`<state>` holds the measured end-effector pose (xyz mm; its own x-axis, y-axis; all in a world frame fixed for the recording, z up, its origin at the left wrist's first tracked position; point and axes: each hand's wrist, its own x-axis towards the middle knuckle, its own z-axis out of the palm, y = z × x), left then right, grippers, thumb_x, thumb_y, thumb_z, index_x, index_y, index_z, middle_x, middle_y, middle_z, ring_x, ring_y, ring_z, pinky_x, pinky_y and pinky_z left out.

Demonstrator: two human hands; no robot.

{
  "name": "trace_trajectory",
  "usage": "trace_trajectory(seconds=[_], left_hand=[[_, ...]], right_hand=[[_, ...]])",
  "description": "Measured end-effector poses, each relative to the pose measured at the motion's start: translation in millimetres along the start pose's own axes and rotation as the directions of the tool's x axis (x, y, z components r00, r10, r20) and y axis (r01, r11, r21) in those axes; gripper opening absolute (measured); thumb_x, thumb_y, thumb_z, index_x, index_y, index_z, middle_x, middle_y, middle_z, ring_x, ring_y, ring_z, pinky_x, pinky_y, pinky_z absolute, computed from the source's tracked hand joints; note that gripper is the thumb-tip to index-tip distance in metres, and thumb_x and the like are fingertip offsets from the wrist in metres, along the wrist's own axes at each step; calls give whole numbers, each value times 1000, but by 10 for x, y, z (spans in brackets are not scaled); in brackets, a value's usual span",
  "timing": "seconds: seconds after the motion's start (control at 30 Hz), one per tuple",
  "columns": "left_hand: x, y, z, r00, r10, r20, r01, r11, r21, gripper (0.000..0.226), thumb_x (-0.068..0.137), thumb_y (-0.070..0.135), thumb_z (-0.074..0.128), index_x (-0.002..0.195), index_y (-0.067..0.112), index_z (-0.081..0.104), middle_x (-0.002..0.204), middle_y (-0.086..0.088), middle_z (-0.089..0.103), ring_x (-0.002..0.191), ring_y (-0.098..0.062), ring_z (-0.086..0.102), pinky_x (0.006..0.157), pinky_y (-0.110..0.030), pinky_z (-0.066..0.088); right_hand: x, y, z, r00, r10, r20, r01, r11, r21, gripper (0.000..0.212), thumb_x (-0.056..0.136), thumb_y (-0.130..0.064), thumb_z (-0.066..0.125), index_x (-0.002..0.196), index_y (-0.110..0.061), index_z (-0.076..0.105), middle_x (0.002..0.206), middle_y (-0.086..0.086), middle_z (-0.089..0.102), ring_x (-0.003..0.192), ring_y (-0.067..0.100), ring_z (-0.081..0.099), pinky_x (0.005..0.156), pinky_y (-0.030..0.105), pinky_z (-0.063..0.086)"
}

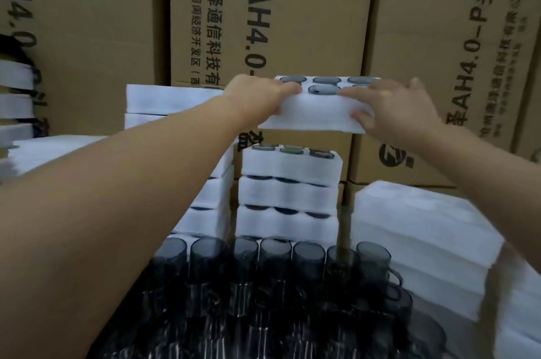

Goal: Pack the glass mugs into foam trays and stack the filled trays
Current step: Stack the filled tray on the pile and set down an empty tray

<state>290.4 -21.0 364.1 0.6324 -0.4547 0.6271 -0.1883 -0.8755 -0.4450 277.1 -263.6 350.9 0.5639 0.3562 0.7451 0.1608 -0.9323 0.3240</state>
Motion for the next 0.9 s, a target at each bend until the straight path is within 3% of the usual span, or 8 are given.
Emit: trace_trajectory(seconds=[0.17, 0.37, 0.5, 0.6, 0.67, 0.73, 0.8, 0.9], left_hand=[[407, -19, 521, 993, -60, 105, 58, 998, 20, 63, 94, -1, 40, 144, 34, 26, 122, -3, 59, 105, -28, 57, 62, -33, 34], [573, -174, 875, 983, -108, 148, 91, 989, 120, 56, 96, 5, 37, 143, 34, 26, 87, -1, 48, 76, -23, 46, 48, -29, 24], [428, -195, 1154, 963, -104, 249, 90, 994, 68, 66, 94, 1, 35, 147, 37, 20, 123, -6, 56, 102, -27, 57, 64, -29, 36], [328, -179, 1240, 948, -132, 289, 149, 988, -36, 72, 94, 1, 36, 150, 37, 11, 152, -2, 33, 128, -27, 44, 78, -30, 39], [231, -184, 1216, 941, -132, 310, 156, 986, -55, 75, 93, 0, 36, 151, 34, 2, 161, 0, 8, 141, -25, 27, 92, -37, 40], [123, -222, 1152, 951, -113, 287, 123, 992, -16, 75, 93, 4, 38, 152, 28, -2, 161, -1, -3, 145, -25, 16, 102, -42, 38], [6, -256, 1082, 964, -90, 252, 96, 995, -14, 69, 94, 8, 38, 152, 26, 6, 161, 0, 3, 144, -24, 17, 108, -43, 34], [-192, -237, 930, 975, 81, 209, -83, 997, 2, 57, 93, 13, 40, 147, 26, 28, 154, 4, 27, 139, -18, 27, 110, -34, 28]], right_hand=[[410, -28, 609, 979, 41, 200, -63, 993, 104, 45, 99, -33, 41, 142, -44, 33, 141, 3, 47, 125, 25, 44, 88, 39, 36], [659, -142, 1047, 968, 45, 247, -100, 971, 215, 43, 100, -30, 41, 141, -44, 35, 132, 5, 51, 118, 27, 48, 73, 33, 35], [605, -284, 1190, 946, 29, 324, -99, 974, 203, 46, 100, -28, 37, 143, -43, 31, 132, 9, 46, 117, 29, 46, 76, 35, 34], [502, -313, 1226, 919, 31, 393, -163, 938, 307, 51, 100, -31, 36, 148, -42, 20, 149, 9, 26, 135, 30, 28, 97, 41, 34], [397, -226, 1180, 912, 68, 405, -257, 865, 432, 56, 100, -36, 36, 150, -39, 10, 157, 3, 8, 144, 27, 10, 111, 43, 20], [260, 8, 1124, 898, 197, 394, -379, 801, 463, 56, 100, -32, 35, 151, -29, 12, 156, 8, 14, 139, 32, 24, 107, 43, 28], [49, 332, 992, 772, 258, 580, -467, 850, 244, 49, 99, -30, 39, 145, -15, 31, 147, 16, 35, 126, 33, 42, 99, 39, 39], [-325, 585, 734, 406, 327, 853, -361, 915, -179, 63, 90, -47, 55, 143, -18, 39, 146, 6, 40, 130, 26, 42, 104, 35, 37]])
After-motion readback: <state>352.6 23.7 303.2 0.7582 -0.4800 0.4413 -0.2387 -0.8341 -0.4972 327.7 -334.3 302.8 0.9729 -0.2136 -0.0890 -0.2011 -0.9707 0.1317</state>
